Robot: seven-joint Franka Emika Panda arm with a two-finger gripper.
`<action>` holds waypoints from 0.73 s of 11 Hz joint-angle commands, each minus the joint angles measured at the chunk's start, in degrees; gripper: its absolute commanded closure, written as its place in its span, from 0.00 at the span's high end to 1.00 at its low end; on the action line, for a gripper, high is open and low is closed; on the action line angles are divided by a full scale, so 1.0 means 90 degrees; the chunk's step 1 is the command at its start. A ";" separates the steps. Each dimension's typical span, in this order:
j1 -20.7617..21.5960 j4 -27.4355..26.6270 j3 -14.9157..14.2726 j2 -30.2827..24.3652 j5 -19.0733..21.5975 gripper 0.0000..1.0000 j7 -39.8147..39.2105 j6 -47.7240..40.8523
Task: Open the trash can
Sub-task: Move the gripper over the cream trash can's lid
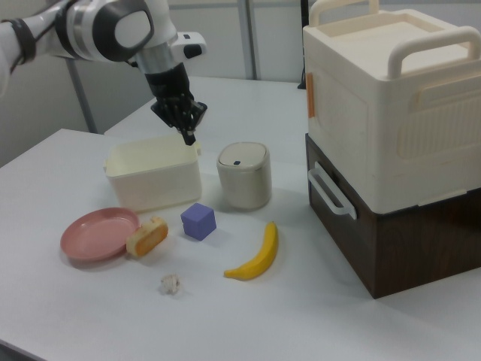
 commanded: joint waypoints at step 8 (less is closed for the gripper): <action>0.0591 0.1464 0.0135 0.2439 -0.2906 0.00 0.4853 0.1435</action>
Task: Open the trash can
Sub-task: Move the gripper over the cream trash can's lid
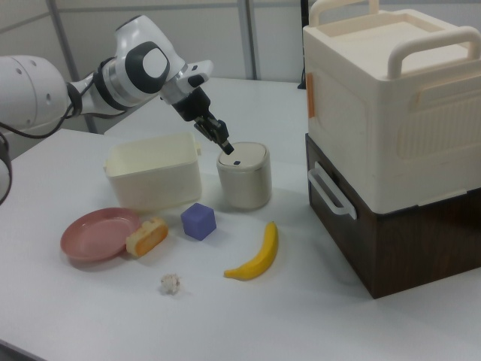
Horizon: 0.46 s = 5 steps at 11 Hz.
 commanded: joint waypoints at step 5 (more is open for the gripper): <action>0.0153 0.0715 -0.0050 0.0740 -0.0818 0.00 0.1249 -0.0013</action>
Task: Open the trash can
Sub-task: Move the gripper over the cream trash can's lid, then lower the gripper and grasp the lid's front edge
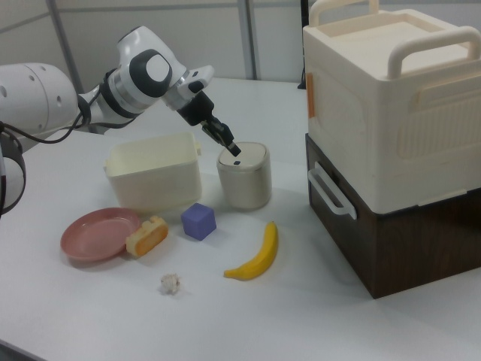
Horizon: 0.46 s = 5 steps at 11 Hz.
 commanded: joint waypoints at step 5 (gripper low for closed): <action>0.0095 0.0387 -0.0031 0.0462 -0.0536 0.00 0.0534 -0.0013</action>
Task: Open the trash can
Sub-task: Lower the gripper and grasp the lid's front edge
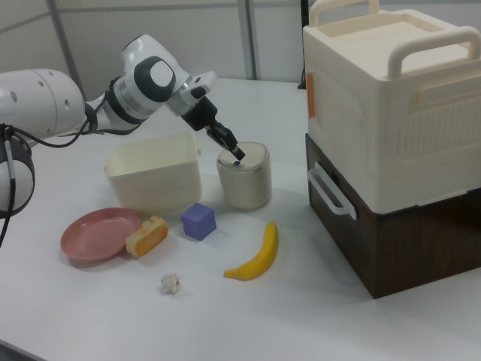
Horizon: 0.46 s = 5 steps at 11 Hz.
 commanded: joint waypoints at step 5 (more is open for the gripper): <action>0.0154 0.0135 0.0027 0.0264 -0.0549 0.00 0.0486 -0.0013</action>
